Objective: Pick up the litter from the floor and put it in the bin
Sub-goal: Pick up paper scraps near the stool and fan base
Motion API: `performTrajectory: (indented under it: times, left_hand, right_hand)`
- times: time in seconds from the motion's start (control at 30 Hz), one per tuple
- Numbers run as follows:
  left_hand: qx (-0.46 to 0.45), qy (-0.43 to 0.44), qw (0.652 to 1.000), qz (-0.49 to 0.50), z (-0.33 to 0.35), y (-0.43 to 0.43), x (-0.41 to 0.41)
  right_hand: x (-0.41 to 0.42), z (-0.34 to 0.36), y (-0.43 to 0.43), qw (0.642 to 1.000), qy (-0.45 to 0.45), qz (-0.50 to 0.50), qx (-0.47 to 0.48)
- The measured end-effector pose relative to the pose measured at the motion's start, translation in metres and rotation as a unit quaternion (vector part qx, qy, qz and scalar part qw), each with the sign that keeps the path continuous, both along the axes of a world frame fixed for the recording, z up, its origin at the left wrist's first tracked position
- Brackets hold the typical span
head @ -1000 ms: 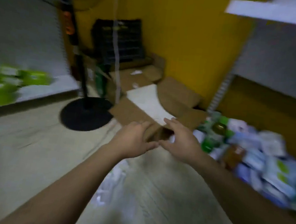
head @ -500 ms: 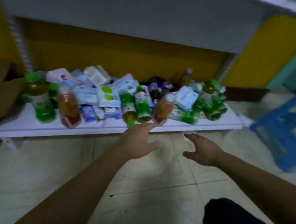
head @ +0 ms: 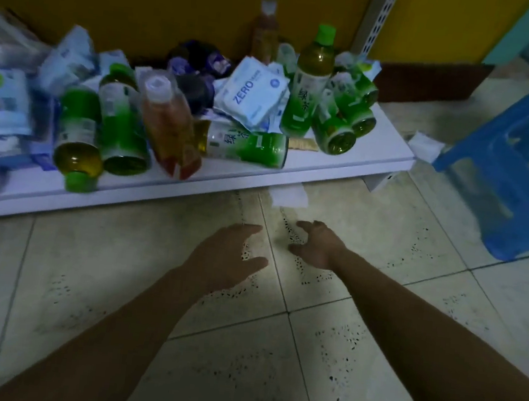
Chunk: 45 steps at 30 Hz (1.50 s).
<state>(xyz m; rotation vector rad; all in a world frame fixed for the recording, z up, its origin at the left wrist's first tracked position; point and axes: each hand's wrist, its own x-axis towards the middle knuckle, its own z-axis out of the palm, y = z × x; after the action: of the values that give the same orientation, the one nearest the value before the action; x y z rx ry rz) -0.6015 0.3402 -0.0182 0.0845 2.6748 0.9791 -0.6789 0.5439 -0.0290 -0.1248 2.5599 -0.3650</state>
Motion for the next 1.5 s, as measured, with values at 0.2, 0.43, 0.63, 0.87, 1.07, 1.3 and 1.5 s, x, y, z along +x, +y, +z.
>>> performTrajectory:
  times: [0.2,0.43,0.63,0.87,1.07,1.3,1.5]
  left_hand:
    - [0.006,-0.032,0.999,0.017,-0.042,0.02,-0.042]
    - [-0.02,-0.046,0.998,0.027,-0.059,0.02,-0.056]
    - [-0.039,-0.049,0.998,-0.032,-0.049,0.047,-0.082]
    - [-0.04,0.012,0.985,-0.168,0.034,0.154,-0.172]
    - [-0.088,0.118,0.94,-0.307,0.153,0.272,-0.258]
    - [-0.203,0.153,0.882,-0.397,0.209,0.312,-0.317]
    - [-0.172,0.067,0.911,-0.37,0.119,0.375,-0.404]
  right_hand:
    - [-0.078,-0.062,-0.014,0.992,0.066,0.092,0.06]
    - [-0.088,-0.102,-0.024,0.976,0.158,0.136,0.07]
    - [-0.049,-0.113,0.01,0.985,0.1,0.113,-0.081]
    - [-0.055,-0.035,0.119,0.96,0.181,-0.062,-0.203]
    - [-0.077,0.078,0.25,0.888,0.294,-0.27,-0.227]
    - [-0.123,0.165,0.317,0.808,0.28,-0.407,-0.319]
    - [-0.175,0.142,0.353,0.784,0.215,-0.5,-0.298]
